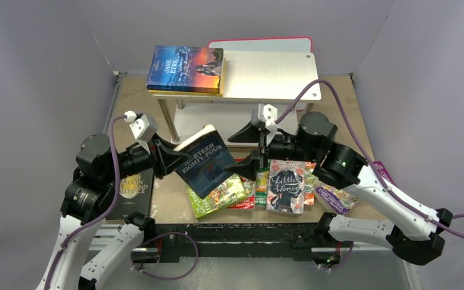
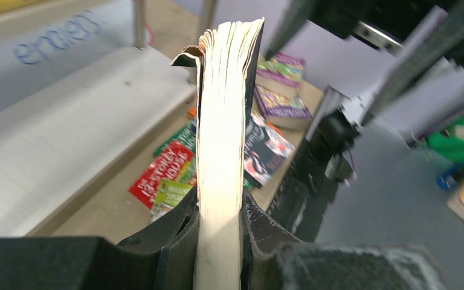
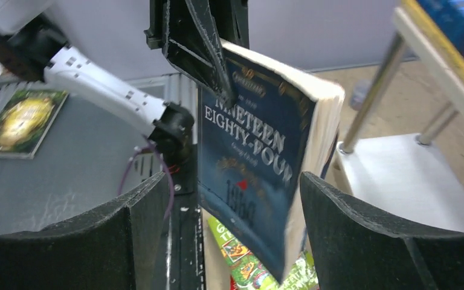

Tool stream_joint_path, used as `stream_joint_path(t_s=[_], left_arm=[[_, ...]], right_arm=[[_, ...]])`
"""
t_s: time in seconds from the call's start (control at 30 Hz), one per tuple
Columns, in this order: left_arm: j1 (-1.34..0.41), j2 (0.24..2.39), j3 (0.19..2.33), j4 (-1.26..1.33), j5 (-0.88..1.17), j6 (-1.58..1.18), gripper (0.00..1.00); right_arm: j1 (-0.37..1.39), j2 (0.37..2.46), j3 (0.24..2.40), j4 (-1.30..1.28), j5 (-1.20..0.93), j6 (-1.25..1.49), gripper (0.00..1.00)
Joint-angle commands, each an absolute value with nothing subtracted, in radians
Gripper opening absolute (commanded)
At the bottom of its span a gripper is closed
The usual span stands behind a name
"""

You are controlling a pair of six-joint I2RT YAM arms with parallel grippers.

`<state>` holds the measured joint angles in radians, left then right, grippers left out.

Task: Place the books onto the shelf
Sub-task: Pick up the book from the center of the board.

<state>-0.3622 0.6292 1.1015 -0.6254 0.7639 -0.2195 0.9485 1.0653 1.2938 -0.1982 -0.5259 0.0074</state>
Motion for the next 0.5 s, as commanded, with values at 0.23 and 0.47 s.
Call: stream_joint_path(t_s=[0.23, 0.47], left_arm=[[-0.364, 0.614, 1.228, -0.087, 0.474, -0.655, 0.00], [-0.364, 0.608, 1.244, 0.101, 0.309, -0.834, 0.00]], right_arm=[[0.950, 0.867, 1.166, 0.063, -0.088, 0.165, 0.86], [0.950, 0.808, 1.105, 0.159, -0.021, 0.405, 0.94]])
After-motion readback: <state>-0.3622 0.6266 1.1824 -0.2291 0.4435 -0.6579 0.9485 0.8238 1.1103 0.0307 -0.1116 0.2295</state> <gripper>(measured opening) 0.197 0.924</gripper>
